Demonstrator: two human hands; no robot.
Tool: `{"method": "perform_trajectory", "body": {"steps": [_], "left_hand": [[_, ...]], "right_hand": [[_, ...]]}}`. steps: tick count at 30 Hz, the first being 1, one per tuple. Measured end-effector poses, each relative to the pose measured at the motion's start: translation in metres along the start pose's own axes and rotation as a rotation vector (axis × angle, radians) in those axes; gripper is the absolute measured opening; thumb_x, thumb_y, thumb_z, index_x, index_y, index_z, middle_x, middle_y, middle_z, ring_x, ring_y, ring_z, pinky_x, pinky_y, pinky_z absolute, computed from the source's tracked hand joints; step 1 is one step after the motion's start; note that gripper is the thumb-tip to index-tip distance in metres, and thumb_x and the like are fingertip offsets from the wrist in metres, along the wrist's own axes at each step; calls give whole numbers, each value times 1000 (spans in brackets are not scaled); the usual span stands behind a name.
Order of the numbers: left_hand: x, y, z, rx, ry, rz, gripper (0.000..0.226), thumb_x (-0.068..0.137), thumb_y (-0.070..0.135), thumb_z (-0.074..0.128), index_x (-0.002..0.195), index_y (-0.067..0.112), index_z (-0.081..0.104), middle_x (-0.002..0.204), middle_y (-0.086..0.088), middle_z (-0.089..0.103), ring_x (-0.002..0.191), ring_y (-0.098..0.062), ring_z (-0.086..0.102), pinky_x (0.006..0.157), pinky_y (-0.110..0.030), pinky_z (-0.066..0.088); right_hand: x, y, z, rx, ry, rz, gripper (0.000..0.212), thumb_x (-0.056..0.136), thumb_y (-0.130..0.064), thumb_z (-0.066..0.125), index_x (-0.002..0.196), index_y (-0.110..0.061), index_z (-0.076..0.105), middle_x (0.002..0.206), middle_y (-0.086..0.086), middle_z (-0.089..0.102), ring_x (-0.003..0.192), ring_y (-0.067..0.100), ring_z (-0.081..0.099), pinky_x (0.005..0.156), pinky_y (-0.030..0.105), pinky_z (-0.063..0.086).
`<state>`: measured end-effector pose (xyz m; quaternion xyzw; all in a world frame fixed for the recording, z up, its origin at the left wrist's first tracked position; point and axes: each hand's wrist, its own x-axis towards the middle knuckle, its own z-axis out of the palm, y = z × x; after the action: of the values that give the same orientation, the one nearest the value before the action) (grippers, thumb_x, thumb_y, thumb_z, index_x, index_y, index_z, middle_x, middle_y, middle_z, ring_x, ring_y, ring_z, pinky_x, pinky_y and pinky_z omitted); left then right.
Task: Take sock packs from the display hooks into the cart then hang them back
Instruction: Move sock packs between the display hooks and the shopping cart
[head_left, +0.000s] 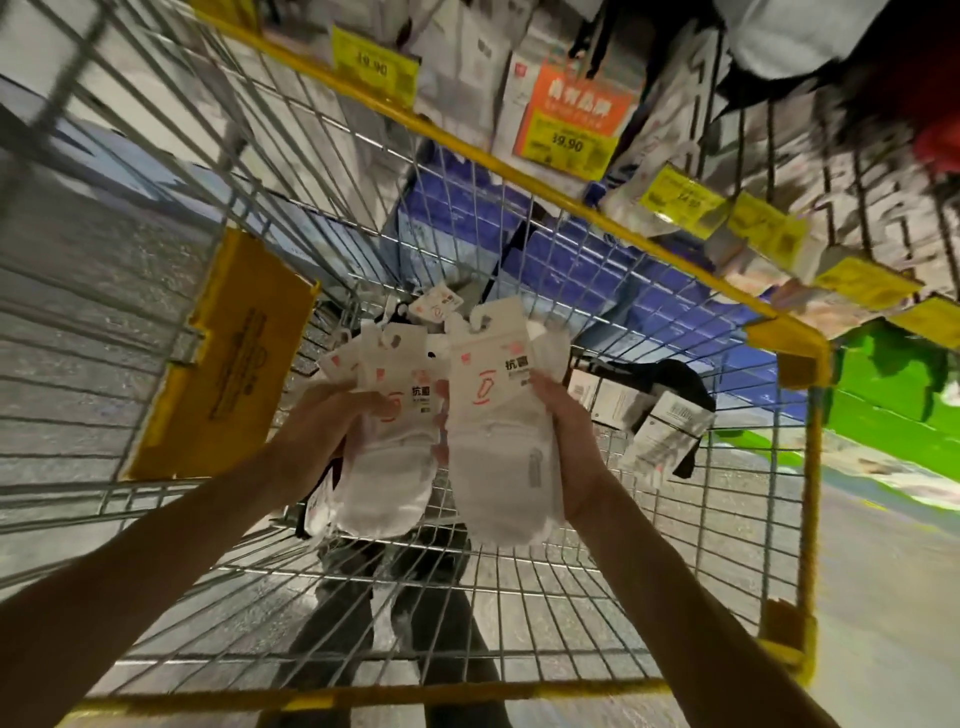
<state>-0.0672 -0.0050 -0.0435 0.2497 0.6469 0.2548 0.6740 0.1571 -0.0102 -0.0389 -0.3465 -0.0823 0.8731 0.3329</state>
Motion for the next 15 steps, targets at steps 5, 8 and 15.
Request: {"method": "perform_trajectory", "body": {"steps": [5, 8, 15], "left_hand": [[-22, 32, 13, -30, -56, 59, 26, 82, -6, 60, 96, 14, 70, 86, -1, 77, 73, -14, 74, 52, -21, 55], [-34, 50, 20, -37, -56, 94, 29, 82, -5, 60, 94, 19, 71, 88, 0, 77, 76, -14, 74, 55, -25, 56], [-81, 118, 39, -24, -66, 151, 23, 82, -3, 64, 102, 7, 70, 97, -8, 76, 88, -23, 73, 63, -29, 58]], "right_hand": [[-24, -17, 31, -136, 100, -34, 43, 78, -27, 58, 117, -10, 66, 116, 20, 67, 103, 36, 65, 91, 49, 53], [-33, -24, 48, -266, 189, -43, 40, 83, -30, 61, 117, -11, 63, 113, 16, 70, 101, 32, 68, 86, 42, 55], [-70, -49, 101, -449, 377, -311, 30, 97, -24, 56, 121, -6, 60, 112, 14, 71, 103, 30, 69, 89, 45, 56]]}}
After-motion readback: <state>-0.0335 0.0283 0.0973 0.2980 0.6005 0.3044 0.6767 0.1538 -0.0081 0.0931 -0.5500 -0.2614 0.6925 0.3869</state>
